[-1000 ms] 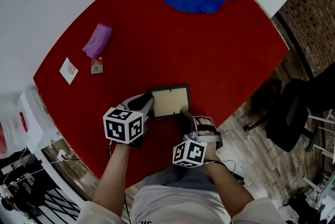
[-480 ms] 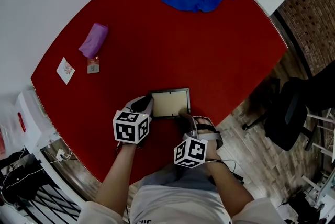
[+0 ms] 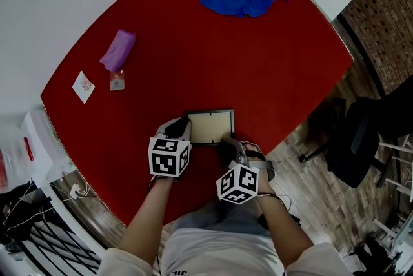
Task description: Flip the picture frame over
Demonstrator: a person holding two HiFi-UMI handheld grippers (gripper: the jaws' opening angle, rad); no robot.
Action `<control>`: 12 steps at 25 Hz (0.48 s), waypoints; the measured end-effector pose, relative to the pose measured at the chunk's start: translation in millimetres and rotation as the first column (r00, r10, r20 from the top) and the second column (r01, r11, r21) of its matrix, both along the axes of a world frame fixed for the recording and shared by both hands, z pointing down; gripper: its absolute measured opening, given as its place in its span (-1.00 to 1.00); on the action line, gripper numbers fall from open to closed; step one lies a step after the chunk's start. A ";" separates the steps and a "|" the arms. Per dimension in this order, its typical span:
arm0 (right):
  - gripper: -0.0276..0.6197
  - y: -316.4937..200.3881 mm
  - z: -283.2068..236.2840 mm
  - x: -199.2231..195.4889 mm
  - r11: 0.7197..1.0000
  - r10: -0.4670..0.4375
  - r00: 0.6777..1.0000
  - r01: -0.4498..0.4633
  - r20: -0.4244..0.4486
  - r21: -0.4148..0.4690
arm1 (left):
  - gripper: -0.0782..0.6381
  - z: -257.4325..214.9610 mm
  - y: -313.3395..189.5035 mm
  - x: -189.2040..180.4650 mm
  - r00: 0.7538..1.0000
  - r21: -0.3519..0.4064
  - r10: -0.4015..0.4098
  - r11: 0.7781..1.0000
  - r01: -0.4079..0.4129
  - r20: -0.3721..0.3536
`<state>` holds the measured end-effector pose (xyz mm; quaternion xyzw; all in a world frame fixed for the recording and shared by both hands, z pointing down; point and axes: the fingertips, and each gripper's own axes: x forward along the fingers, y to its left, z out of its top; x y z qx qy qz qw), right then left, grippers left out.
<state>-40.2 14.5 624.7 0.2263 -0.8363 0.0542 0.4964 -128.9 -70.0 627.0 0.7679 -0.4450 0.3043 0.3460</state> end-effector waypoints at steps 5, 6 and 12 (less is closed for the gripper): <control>-0.63 -3.4 -7.5 0.4 0.999 0.043 0.997 -0.042 0.069 -0.012 | -0.60 -0.7 -1.0 0.1 1.000 0.014 0.006 1.000 -0.007 0.012; -0.63 -4.8 -9.2 1.1 0.999 0.048 0.996 -0.048 0.075 -0.013 | -0.60 -1.1 -1.5 0.2 1.000 0.017 0.004 1.000 -0.004 0.013; -0.63 -17.2 -33.9 4.9 0.992 0.123 0.979 -0.126 0.161 0.009 | -0.60 -22.9 -6.3 -6.1 0.999 0.080 -0.031 0.996 0.029 0.022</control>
